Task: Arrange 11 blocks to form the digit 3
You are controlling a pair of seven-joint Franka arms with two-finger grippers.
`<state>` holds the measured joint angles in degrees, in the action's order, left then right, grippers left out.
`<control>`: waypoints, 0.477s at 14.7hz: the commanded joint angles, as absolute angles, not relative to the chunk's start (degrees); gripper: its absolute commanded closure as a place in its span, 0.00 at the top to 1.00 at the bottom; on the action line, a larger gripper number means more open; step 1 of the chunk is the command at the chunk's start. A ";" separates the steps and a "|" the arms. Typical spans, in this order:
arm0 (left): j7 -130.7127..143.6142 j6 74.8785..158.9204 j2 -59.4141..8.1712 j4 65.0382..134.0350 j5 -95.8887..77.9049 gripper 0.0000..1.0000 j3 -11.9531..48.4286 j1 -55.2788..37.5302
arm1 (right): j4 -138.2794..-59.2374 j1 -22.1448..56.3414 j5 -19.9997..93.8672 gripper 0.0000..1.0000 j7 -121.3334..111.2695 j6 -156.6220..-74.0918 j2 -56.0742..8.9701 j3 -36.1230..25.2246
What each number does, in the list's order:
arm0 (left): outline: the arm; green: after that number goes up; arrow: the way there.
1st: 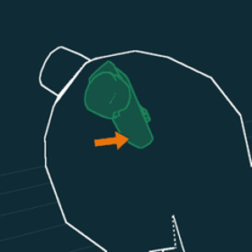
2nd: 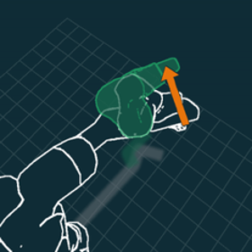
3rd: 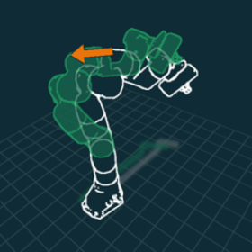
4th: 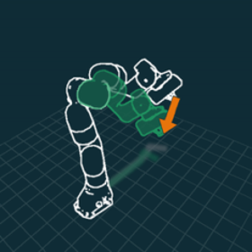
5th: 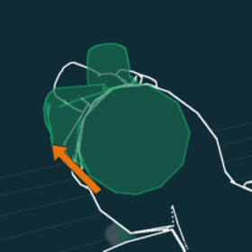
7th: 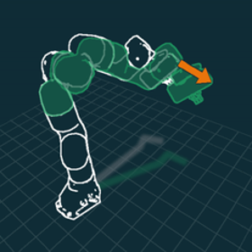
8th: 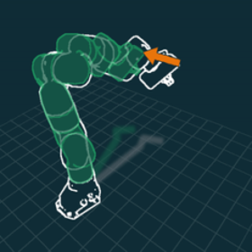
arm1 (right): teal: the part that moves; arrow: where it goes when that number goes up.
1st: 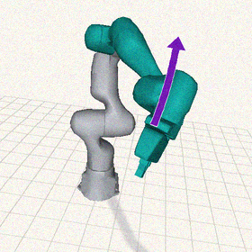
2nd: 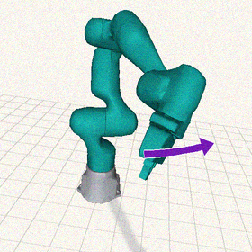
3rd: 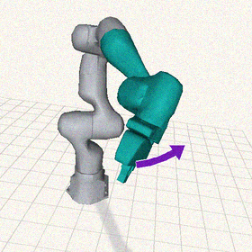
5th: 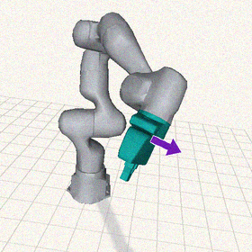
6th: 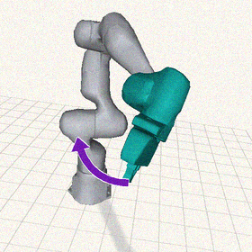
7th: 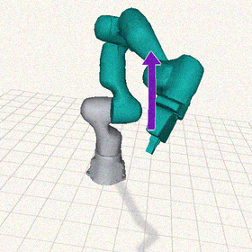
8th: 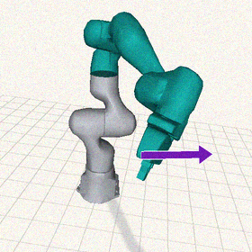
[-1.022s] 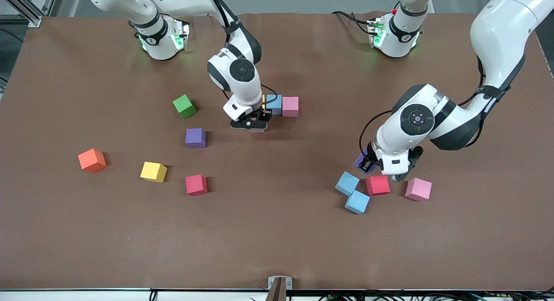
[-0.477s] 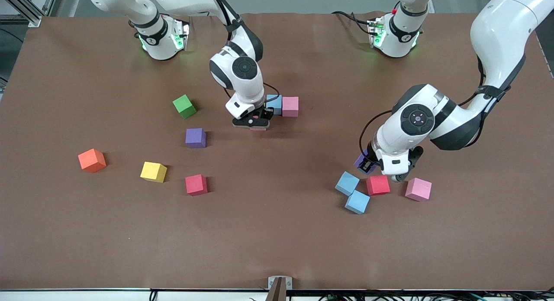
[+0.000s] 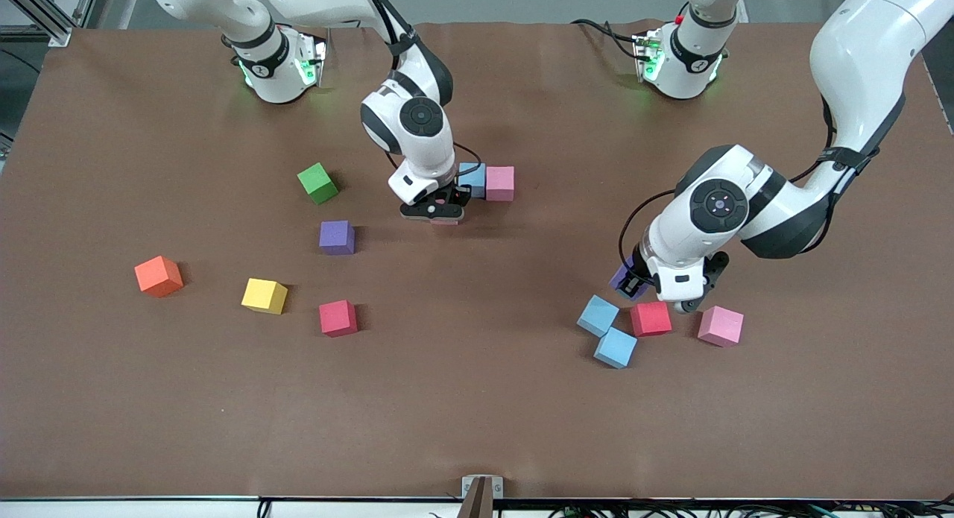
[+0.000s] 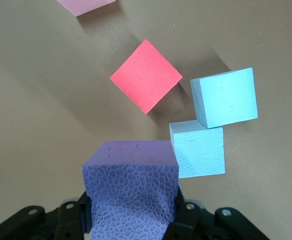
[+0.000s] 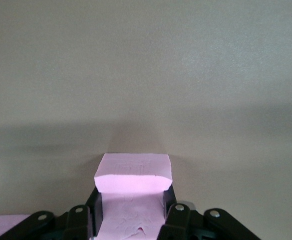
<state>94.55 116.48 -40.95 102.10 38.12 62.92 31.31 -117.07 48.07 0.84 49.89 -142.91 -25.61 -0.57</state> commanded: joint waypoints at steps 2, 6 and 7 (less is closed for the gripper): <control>94.48 115.14 -40.87 100.90 37.18 0.52 63.11 31.03 | -118.92 48.25 0.18 0.01 50.19 -142.65 -23.82 -0.88; 94.57 115.14 -40.87 100.81 37.26 0.53 63.11 30.94 | -119.00 47.90 0.09 0.01 48.69 -141.59 -23.64 -1.05; 94.57 115.14 -40.87 100.81 37.18 0.53 63.11 30.94 | -118.92 47.99 0.09 0.01 48.87 -141.59 -23.64 -0.97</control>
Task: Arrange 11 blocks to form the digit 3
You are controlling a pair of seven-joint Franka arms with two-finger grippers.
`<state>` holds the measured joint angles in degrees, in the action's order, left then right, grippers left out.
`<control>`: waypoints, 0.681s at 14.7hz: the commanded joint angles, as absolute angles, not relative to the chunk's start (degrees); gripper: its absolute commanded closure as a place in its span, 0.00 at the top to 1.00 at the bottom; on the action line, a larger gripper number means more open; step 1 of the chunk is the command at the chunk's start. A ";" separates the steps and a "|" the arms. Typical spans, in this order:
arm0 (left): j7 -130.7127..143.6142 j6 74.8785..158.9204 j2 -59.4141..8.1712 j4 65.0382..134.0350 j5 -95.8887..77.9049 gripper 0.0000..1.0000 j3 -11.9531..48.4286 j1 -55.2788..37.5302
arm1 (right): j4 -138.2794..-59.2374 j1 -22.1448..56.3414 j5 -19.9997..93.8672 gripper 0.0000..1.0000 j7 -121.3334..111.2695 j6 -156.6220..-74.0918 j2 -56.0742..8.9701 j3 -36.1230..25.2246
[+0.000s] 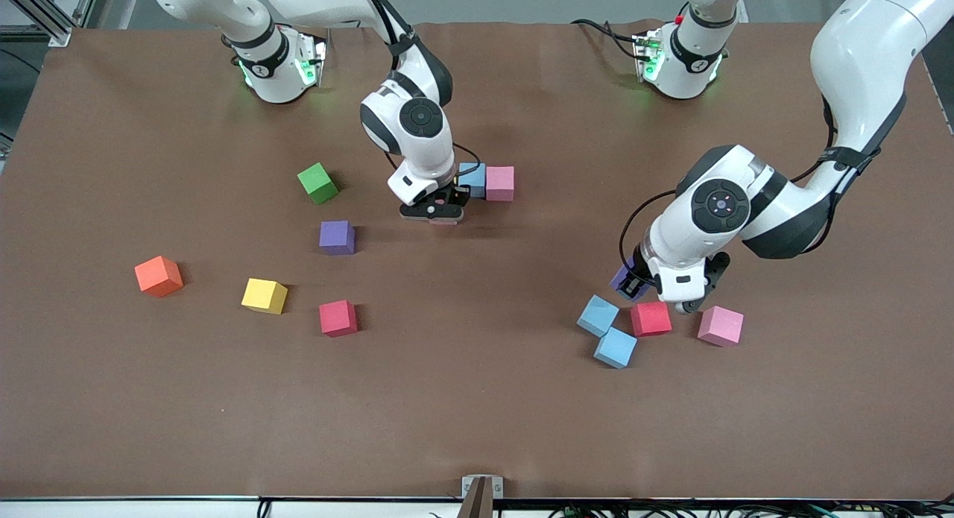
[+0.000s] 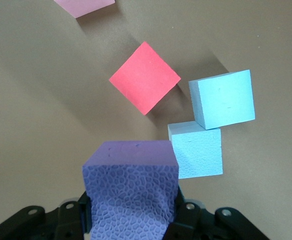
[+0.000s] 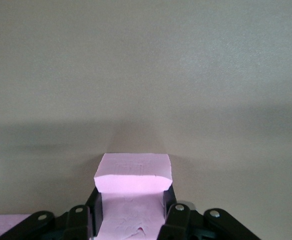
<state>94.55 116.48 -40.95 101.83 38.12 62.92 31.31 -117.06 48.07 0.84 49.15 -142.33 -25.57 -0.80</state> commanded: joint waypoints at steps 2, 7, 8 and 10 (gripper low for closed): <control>94.57 115.14 -40.87 100.72 37.18 0.52 63.11 30.94 | -118.92 47.99 0.09 0.01 49.30 -141.68 -23.64 -0.97; 94.57 115.14 -40.87 100.72 37.18 0.52 63.11 30.94 | -118.83 48.08 0.18 0.01 50.71 -142.29 -23.73 -0.97; 94.57 115.14 -40.87 100.72 37.18 0.53 63.11 30.94 | -118.83 48.16 0.18 0.01 50.71 -142.29 -23.73 -0.97; 94.66 115.14 -40.78 100.72 37.18 0.53 63.11 31.02 | -118.83 48.16 0.18 0.02 50.63 -142.29 -23.73 -0.97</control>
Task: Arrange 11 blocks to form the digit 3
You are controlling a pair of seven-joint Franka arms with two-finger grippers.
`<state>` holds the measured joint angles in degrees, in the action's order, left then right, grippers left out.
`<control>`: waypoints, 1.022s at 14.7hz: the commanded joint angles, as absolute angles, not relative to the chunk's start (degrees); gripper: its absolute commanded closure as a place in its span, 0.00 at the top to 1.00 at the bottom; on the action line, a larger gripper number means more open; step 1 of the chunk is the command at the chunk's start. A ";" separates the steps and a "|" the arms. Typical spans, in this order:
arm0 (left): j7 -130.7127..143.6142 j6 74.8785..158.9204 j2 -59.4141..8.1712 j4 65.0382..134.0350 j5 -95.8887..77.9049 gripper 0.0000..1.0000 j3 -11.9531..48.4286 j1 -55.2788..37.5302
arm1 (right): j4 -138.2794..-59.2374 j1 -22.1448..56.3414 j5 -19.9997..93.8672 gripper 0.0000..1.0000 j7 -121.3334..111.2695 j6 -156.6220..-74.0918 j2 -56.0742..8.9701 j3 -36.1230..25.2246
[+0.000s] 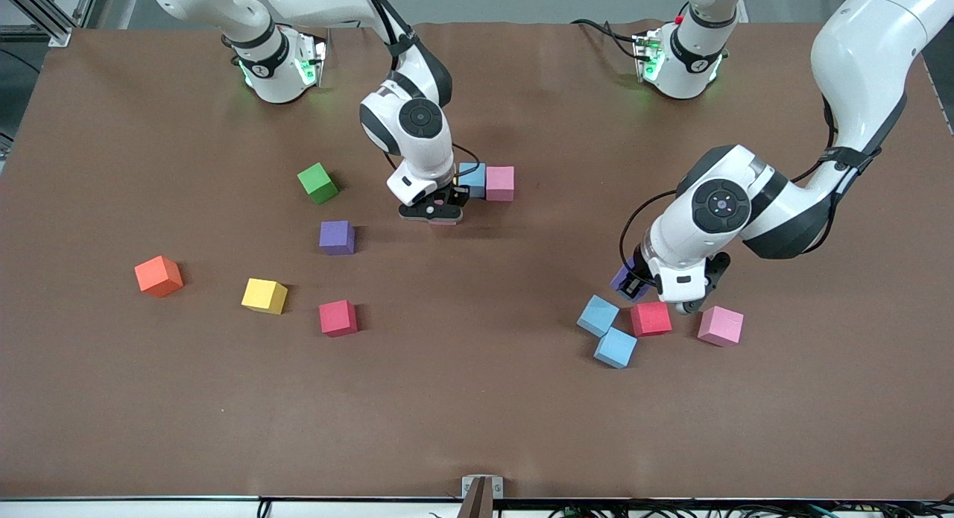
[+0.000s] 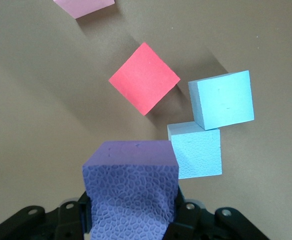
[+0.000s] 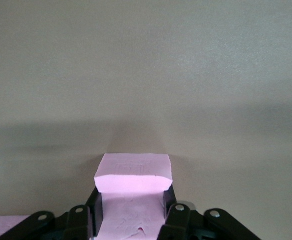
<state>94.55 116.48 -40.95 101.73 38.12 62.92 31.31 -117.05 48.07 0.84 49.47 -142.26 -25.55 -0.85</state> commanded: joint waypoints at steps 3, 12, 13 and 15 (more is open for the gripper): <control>94.66 115.14 -40.78 100.72 37.18 0.53 63.11 30.94 | -118.74 48.08 0.18 0.04 50.54 -142.21 -23.73 -0.97; 94.83 115.14 -40.69 100.81 37.18 0.53 63.11 30.94 | -115.31 47.90 0.09 1.00 49.92 -138.43 -23.73 -1.14; 94.83 115.14 -40.78 100.72 37.18 0.53 63.11 30.94 | -115.40 47.90 0.00 1.00 49.92 -138.43 -23.82 -1.14; 94.83 115.14 -40.78 100.72 37.18 0.53 63.11 30.94 | -115.58 47.99 -0.09 1.00 49.83 -138.43 -23.73 -1.23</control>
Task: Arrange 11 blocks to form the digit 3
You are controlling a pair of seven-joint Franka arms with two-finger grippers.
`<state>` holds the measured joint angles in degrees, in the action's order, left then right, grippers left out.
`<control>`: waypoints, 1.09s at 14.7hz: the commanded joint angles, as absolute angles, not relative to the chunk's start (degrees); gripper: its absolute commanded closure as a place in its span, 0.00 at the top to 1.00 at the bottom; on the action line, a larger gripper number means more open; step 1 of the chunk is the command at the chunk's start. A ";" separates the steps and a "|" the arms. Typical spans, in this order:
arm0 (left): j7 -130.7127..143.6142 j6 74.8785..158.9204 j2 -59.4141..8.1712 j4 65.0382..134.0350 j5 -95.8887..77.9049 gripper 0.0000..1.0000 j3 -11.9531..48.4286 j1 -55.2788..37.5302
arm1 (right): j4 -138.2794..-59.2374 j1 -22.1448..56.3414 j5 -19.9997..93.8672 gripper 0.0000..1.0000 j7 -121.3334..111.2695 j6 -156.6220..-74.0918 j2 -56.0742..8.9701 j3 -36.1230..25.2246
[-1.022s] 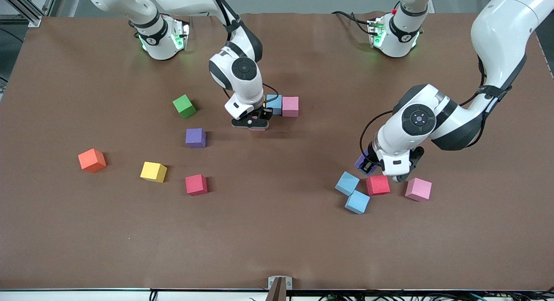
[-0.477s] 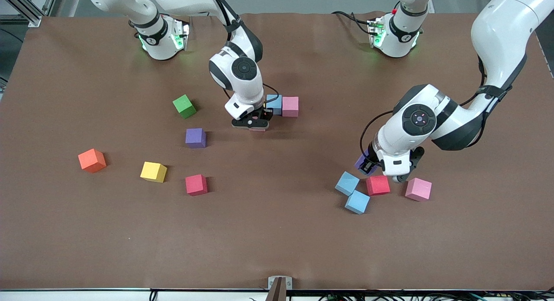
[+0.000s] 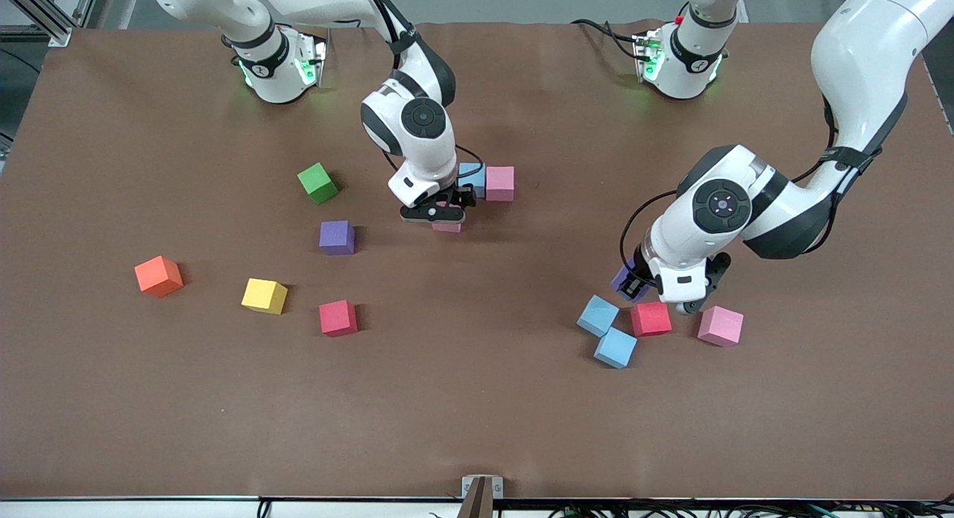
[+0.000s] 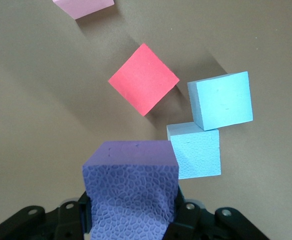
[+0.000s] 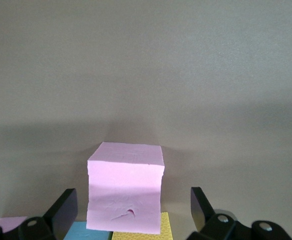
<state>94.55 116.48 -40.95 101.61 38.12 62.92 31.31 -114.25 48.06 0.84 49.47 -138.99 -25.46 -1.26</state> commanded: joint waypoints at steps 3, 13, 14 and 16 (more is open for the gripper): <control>94.83 115.14 -40.78 100.72 37.18 0.53 63.11 30.85 | -115.66 48.51 -0.09 1.00 50.01 -138.78 -23.99 -1.23; 94.39 115.14 -40.87 100.72 37.18 0.53 63.11 30.94 | -115.31 48.60 -0.26 1.00 50.36 -142.55 -26.80 -1.23; 94.31 115.14 -40.87 100.72 37.18 0.53 63.11 30.94 | -115.31 48.60 -0.26 1.00 50.36 -142.91 -26.98 -1.23; 94.31 115.14 -40.96 100.72 37.18 0.53 63.11 30.94 | -115.31 48.34 -0.35 1.00 50.27 -142.82 -26.98 -1.23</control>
<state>94.55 116.48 -40.95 101.61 38.12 62.92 31.30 -114.72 48.16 0.83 49.46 -142.13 -27.24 -1.08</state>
